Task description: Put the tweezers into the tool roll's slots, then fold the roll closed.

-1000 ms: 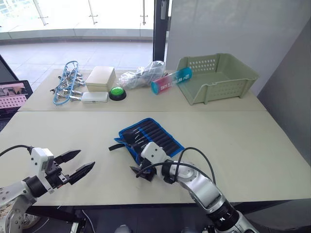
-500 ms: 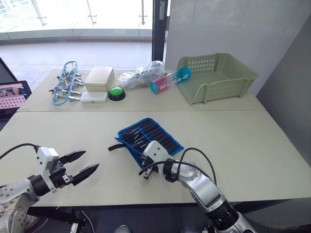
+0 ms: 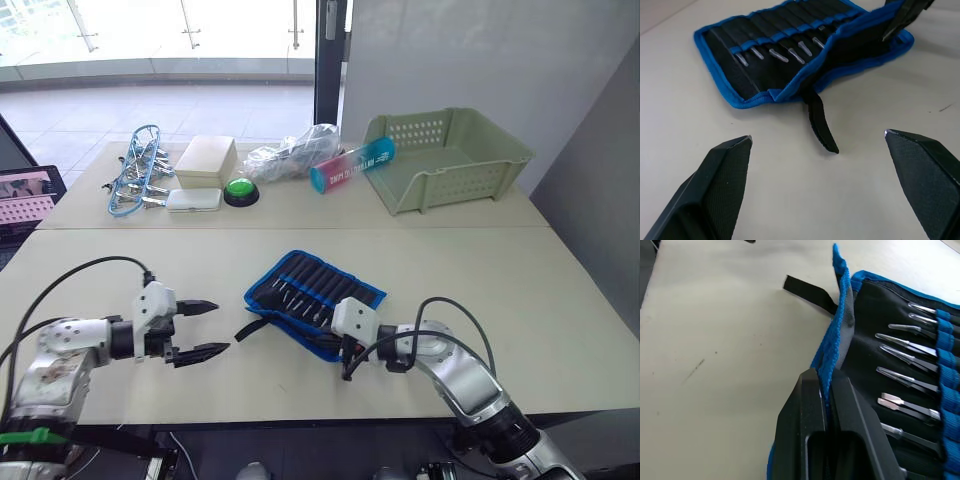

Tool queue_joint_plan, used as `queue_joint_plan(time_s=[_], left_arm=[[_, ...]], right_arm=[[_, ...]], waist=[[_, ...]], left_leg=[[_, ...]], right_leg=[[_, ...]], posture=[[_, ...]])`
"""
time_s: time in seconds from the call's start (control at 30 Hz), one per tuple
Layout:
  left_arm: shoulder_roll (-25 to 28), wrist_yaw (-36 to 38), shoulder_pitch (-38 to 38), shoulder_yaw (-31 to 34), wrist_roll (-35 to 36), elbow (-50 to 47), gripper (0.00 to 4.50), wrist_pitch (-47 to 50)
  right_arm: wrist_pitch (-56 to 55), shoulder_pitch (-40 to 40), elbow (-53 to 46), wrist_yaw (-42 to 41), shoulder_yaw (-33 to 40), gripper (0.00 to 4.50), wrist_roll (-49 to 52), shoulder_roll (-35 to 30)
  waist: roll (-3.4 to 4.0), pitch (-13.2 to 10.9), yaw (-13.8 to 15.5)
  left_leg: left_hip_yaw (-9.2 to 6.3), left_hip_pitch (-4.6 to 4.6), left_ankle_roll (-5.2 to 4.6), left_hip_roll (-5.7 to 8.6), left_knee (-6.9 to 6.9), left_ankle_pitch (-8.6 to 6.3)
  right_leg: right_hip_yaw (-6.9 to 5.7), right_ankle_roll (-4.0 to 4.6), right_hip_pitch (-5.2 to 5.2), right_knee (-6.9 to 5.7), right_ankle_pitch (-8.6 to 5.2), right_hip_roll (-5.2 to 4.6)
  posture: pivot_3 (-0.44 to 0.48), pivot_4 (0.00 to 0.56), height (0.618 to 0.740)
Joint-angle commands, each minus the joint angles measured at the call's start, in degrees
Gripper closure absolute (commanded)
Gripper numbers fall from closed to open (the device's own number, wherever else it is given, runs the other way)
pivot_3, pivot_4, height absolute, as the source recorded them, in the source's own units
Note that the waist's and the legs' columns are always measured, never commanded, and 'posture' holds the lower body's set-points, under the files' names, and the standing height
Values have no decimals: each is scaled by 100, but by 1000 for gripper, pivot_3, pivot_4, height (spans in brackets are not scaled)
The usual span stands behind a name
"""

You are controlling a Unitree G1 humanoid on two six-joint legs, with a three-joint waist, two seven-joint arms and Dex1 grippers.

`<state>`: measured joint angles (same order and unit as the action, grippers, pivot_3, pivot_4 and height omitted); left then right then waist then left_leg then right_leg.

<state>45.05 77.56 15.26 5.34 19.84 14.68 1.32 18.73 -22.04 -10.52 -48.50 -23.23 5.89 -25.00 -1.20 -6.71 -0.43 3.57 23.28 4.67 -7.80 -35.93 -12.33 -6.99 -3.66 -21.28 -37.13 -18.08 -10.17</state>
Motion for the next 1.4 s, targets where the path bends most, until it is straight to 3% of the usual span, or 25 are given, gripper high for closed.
queue_joint_plan(time_s=[0.03,0.2,0.47,0.6,0.93,1.23,1.4], left_arm=[[-93,287,454,-251,-226,536,0,-537],[-681,388,1554,-516,-487,1949,0,-1299],[-920,779,2593,-847,-1035,3590,0,-2100],[-1013,1002,2852,-747,-1000,4064,1158,-2133],[-1098,1245,2883,-745,-1029,4100,4485,-2174],[-643,1475,2032,-639,-625,2802,4485,-1382],[-366,1157,1064,-388,-312,1369,4485,-689]], right_arm=[[-36,-46,-107,-62,210,4452,140,8],[121,147,-84,179,351,4452,155,191],[403,287,-341,453,388,4452,162,345],[420,337,-380,520,373,4500,115,329],[378,453,-399,604,329,4500,86,352],[-488,112,-51,515,12,4500,-543,189],[-1339,-304,479,357,-155,4500,-942,78]], waist=[[-1,0,-20],[-4,-2,21],[-6,-3,-24],[-6,-3,-30],[-8,-4,-30],[-7,-4,-60],[-4,-6,-103]], left_leg=[[1,-1,0,0,0,0],[1,-2,1,1,-5,1],[1,-2,0,1,-4,1],[1,-3,0,1,-2,1],[0,-3,0,1,-3,1],[0,-6,0,0,0,1],[0,-8,0,0,-1,2]], right_leg=[[0,0,0,0,0,0],[-2,-1,5,0,1,0],[-2,-1,6,-1,1,-1],[-2,-1,4,-1,0,-1],[-2,-1,5,-2,0,0],[0,-1,4,-5,0,-1],[2,-2,4,-7,0,0]], posture=[[0,150,722],[0,150,722],[0,150,722],[0,150,722],[0,150,722],[0,150,722],[0,150,722]])
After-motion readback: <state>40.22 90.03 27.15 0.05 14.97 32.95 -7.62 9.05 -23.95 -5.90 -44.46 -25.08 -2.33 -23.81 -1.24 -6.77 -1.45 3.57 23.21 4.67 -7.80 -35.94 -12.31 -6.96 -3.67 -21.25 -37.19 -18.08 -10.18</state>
